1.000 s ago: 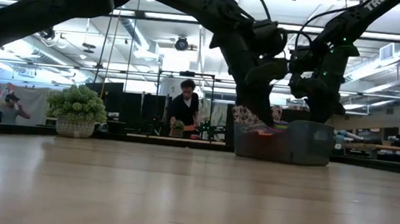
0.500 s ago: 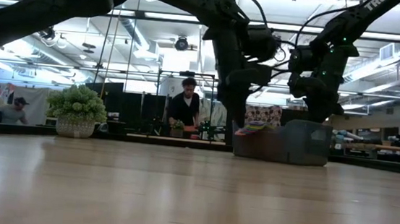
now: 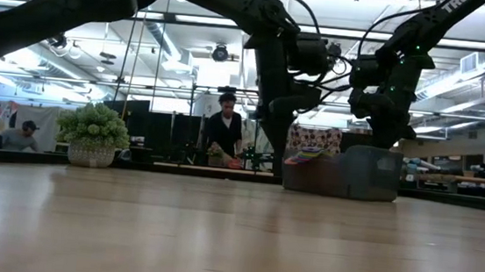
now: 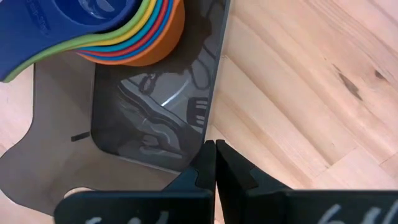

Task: Nest measuring cups in basket
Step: Adjust the stack of measuring cups in the black bin

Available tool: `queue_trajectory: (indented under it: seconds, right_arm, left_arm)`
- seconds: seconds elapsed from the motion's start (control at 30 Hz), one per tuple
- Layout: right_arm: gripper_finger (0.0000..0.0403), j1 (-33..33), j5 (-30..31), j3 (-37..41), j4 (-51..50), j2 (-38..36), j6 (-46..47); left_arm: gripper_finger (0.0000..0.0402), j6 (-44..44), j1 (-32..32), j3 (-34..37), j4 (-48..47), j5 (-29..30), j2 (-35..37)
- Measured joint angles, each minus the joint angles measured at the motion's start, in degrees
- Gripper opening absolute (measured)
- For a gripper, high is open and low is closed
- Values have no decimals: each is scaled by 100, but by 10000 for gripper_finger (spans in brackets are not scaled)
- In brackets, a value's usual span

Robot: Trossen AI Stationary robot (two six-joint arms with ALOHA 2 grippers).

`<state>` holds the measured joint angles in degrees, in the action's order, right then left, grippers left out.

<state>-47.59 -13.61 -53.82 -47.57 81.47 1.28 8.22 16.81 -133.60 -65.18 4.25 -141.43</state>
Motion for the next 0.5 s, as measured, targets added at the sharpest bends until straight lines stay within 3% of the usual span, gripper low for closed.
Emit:
queue_trajectory:
  seconds: [0.5]
  right_arm:
    - [9, 11, -7, 0, 42, -2, 0]
  left_arm:
    - [1, 302, 58, 20, 189, -576, -339]
